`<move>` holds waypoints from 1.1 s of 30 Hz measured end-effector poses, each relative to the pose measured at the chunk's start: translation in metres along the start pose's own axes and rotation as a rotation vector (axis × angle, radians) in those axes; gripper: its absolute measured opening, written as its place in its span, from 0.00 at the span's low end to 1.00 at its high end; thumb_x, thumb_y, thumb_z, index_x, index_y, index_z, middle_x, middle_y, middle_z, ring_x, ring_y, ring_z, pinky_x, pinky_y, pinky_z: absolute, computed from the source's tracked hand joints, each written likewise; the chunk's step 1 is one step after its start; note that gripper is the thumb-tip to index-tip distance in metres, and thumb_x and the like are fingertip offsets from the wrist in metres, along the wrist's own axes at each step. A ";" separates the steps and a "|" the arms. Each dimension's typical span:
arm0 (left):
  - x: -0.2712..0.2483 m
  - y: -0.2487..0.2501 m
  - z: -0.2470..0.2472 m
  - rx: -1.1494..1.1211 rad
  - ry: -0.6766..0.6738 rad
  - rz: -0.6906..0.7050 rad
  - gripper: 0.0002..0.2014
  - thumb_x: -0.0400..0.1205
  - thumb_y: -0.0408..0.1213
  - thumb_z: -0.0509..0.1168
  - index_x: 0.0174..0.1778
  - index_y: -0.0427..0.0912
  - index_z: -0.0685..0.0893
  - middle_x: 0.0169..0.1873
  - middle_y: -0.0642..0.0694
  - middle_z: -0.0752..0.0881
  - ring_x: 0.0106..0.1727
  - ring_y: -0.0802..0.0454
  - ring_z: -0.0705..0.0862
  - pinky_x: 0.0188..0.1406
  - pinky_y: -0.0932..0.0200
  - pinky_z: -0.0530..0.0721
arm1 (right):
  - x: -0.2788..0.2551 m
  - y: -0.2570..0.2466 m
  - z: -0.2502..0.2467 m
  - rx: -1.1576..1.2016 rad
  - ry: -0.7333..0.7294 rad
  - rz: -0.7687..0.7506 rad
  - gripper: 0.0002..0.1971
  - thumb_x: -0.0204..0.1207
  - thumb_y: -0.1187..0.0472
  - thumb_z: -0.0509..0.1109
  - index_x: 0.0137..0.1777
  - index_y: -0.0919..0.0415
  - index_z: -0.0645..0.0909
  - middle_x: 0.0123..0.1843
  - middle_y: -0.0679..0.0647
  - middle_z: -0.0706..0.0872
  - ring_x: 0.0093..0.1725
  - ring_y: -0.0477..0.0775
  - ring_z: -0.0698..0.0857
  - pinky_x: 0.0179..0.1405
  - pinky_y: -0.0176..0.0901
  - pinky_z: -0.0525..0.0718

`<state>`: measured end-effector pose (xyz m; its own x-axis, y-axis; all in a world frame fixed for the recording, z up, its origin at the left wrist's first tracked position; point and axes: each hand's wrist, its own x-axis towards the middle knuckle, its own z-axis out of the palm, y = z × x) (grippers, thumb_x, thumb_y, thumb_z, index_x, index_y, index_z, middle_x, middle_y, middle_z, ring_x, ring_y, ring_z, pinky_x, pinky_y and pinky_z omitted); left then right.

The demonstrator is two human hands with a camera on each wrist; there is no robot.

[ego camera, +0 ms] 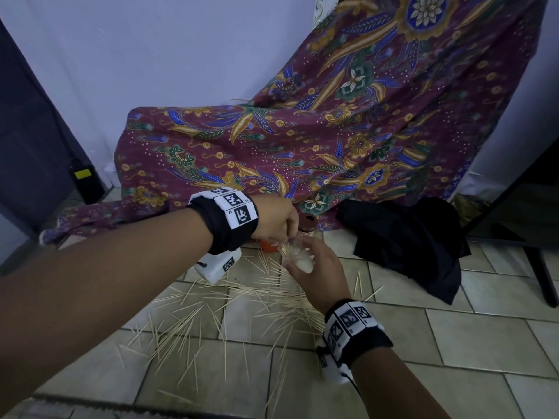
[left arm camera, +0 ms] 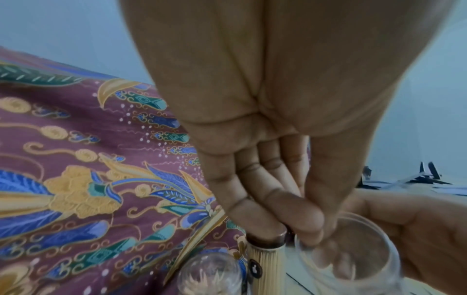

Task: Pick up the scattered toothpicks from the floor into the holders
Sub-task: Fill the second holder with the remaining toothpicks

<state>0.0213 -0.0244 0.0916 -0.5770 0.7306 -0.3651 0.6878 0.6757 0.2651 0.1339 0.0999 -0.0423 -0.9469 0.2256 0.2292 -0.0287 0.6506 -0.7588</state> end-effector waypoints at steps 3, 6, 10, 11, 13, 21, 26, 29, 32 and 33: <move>-0.004 -0.008 0.009 -0.093 0.113 0.012 0.07 0.81 0.37 0.65 0.52 0.50 0.86 0.39 0.54 0.90 0.40 0.58 0.87 0.40 0.63 0.81 | -0.002 0.006 -0.002 0.009 0.016 0.025 0.23 0.71 0.51 0.78 0.65 0.48 0.78 0.60 0.41 0.82 0.59 0.47 0.80 0.59 0.46 0.80; -0.007 -0.017 0.025 -0.056 0.144 0.007 0.06 0.81 0.39 0.65 0.52 0.49 0.85 0.44 0.55 0.89 0.43 0.59 0.85 0.46 0.63 0.79 | -0.004 0.014 -0.011 -0.010 0.043 0.045 0.23 0.71 0.51 0.79 0.65 0.51 0.78 0.59 0.44 0.83 0.58 0.49 0.80 0.59 0.48 0.80; -0.006 -0.014 0.066 0.090 -0.002 0.048 0.18 0.80 0.49 0.68 0.63 0.45 0.82 0.60 0.47 0.84 0.58 0.48 0.82 0.54 0.58 0.79 | -0.010 0.026 -0.029 -0.040 0.068 0.076 0.23 0.72 0.50 0.79 0.65 0.52 0.78 0.60 0.45 0.83 0.59 0.48 0.80 0.61 0.48 0.80; -0.003 -0.012 0.079 0.110 -0.044 0.062 0.23 0.79 0.54 0.68 0.65 0.44 0.80 0.63 0.46 0.81 0.61 0.46 0.81 0.57 0.57 0.79 | -0.012 0.029 -0.034 -0.041 0.074 0.087 0.24 0.72 0.50 0.79 0.66 0.52 0.78 0.60 0.44 0.82 0.59 0.48 0.80 0.61 0.48 0.80; 0.003 -0.006 0.106 0.152 -0.093 0.085 0.34 0.72 0.67 0.68 0.63 0.43 0.79 0.60 0.45 0.79 0.60 0.44 0.79 0.60 0.50 0.81 | -0.016 0.034 -0.042 -0.034 0.089 0.103 0.24 0.72 0.50 0.79 0.66 0.52 0.78 0.60 0.44 0.82 0.59 0.47 0.80 0.62 0.49 0.80; 0.021 0.025 0.151 0.206 -0.004 0.066 0.55 0.58 0.79 0.63 0.71 0.39 0.69 0.60 0.43 0.74 0.60 0.43 0.76 0.59 0.47 0.80 | -0.033 0.049 -0.064 -0.060 0.141 0.126 0.25 0.70 0.52 0.80 0.66 0.54 0.79 0.59 0.47 0.84 0.58 0.47 0.80 0.60 0.47 0.80; 0.019 0.028 0.153 0.205 -0.027 0.193 0.38 0.72 0.64 0.66 0.71 0.42 0.74 0.62 0.44 0.75 0.61 0.43 0.77 0.58 0.47 0.82 | -0.043 0.054 -0.071 -0.066 0.155 0.134 0.25 0.71 0.50 0.80 0.66 0.54 0.79 0.59 0.45 0.83 0.58 0.45 0.80 0.59 0.41 0.78; 0.015 0.020 0.149 0.212 -0.051 0.279 0.31 0.78 0.57 0.65 0.75 0.45 0.72 0.64 0.45 0.77 0.64 0.45 0.77 0.60 0.49 0.81 | -0.047 0.054 -0.075 -0.063 0.156 0.142 0.25 0.71 0.51 0.80 0.66 0.53 0.79 0.59 0.44 0.83 0.57 0.43 0.79 0.58 0.38 0.77; 0.012 0.014 0.143 0.222 -0.043 0.323 0.30 0.79 0.58 0.64 0.75 0.50 0.71 0.65 0.48 0.78 0.65 0.48 0.77 0.60 0.51 0.80 | -0.048 0.054 -0.077 -0.065 0.154 0.141 0.25 0.71 0.50 0.80 0.66 0.52 0.79 0.59 0.43 0.83 0.56 0.42 0.79 0.58 0.38 0.77; 0.013 0.014 0.142 0.221 -0.039 0.335 0.32 0.78 0.59 0.65 0.76 0.51 0.69 0.67 0.49 0.76 0.66 0.48 0.76 0.62 0.51 0.79 | -0.048 0.054 -0.077 -0.067 0.151 0.140 0.24 0.71 0.50 0.80 0.66 0.52 0.79 0.59 0.43 0.83 0.56 0.42 0.79 0.57 0.38 0.77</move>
<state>0.0863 -0.0196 -0.0361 -0.2901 0.8999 -0.3257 0.9158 0.3599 0.1786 0.2026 0.1796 -0.0475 -0.8811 0.4203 0.2168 0.1262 0.6509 -0.7486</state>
